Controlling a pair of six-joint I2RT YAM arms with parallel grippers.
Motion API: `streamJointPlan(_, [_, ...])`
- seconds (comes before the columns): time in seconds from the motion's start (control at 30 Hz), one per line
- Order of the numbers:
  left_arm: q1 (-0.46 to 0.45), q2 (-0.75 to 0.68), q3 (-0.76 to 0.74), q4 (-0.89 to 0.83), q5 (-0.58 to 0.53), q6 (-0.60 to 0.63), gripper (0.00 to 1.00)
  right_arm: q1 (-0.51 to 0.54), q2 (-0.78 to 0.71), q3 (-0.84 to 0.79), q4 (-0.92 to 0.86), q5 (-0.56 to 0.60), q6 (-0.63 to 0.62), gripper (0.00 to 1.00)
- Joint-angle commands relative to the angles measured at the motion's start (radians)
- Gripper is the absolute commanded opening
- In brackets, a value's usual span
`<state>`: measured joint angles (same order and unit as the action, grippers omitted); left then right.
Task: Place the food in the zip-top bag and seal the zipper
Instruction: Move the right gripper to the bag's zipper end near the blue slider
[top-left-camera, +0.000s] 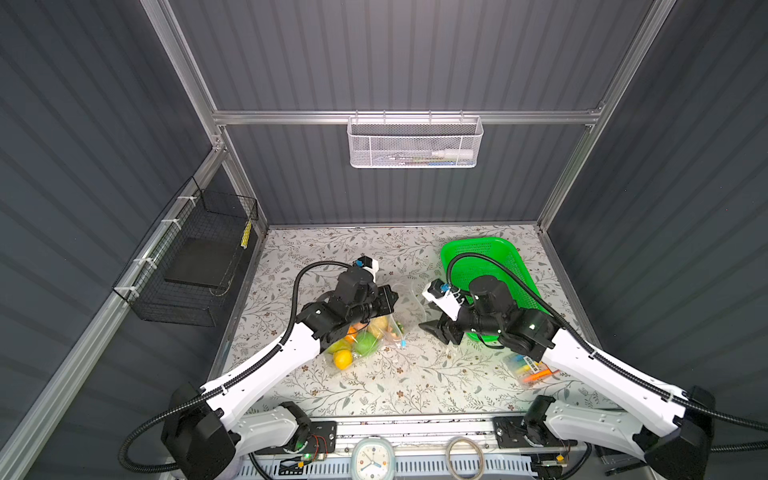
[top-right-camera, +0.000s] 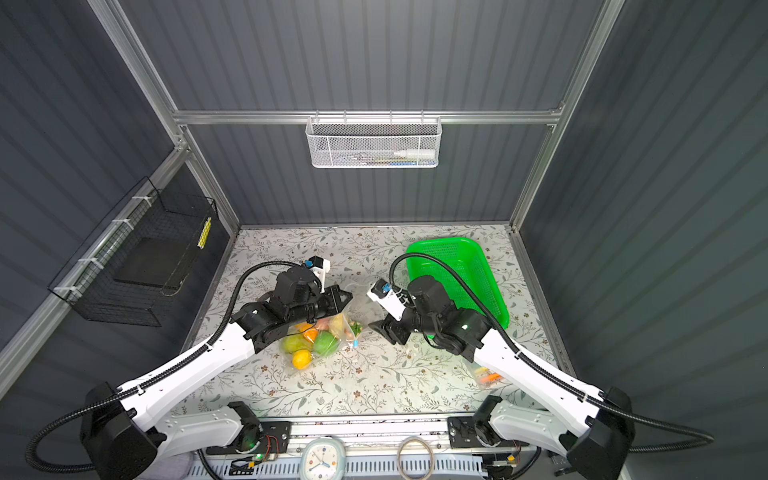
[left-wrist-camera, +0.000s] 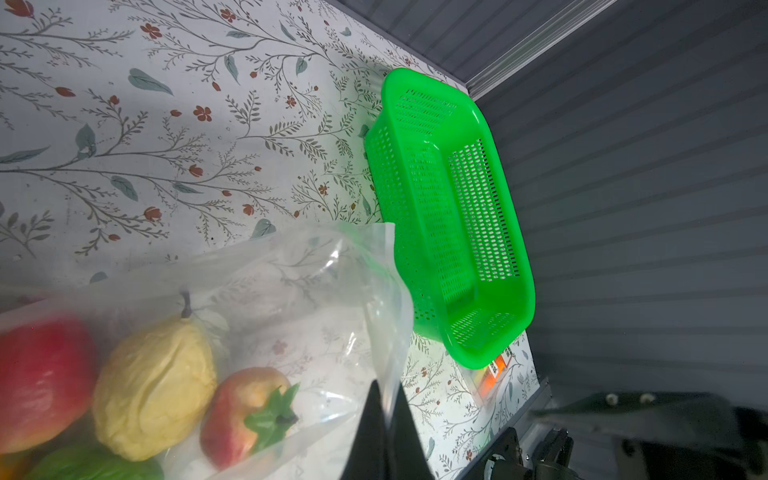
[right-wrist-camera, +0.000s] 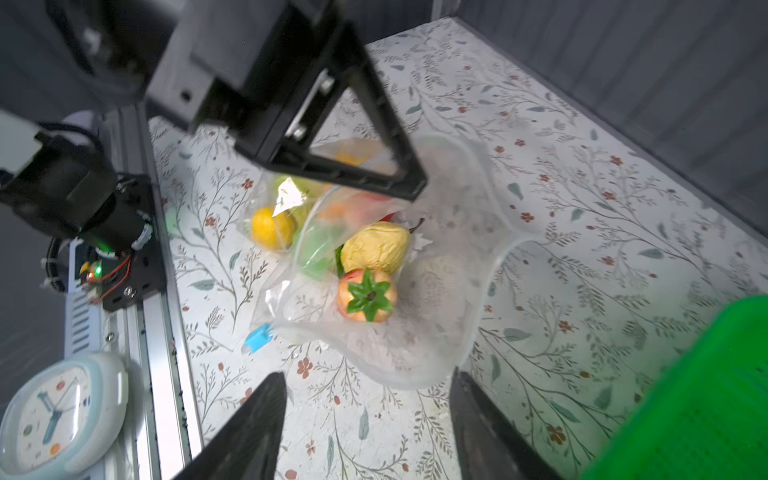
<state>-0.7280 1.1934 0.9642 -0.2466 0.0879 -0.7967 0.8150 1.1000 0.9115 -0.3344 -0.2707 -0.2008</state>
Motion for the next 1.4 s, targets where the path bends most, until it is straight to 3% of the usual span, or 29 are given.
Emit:
streamJointPlan(0.0, [-0.008,-0.006,0.030,-0.003,0.026,0.016,0.00,0.033,0.014,-0.022,0.073,-0.028,-0.111,0.64])
streamJointPlan(0.43, [-0.008,-0.007,0.024,0.000,0.042,0.007,0.00,0.075,0.170,-0.060,0.191,0.043,-0.188,0.51])
streamJointPlan(0.73, [-0.008,-0.001,0.025,0.012,0.046,0.007,0.00,0.081,0.188,-0.040,0.204,-0.018,-0.153,0.20])
streamJointPlan(0.97, [-0.008,0.024,0.089,0.014,0.054,0.040,0.00,0.082,0.120,-0.041,0.231,-0.035,-0.113,0.00])
streamJointPlan(1.27, [-0.008,0.091,0.214,0.051,0.149,0.063,0.00,0.084,-0.035,-0.016,0.306,-0.055,-0.036,0.00])
streamJointPlan(1.37, [-0.008,0.112,0.219,0.083,0.196,0.051,0.05,0.085,-0.048,-0.001,0.304,-0.055,-0.014,0.00])
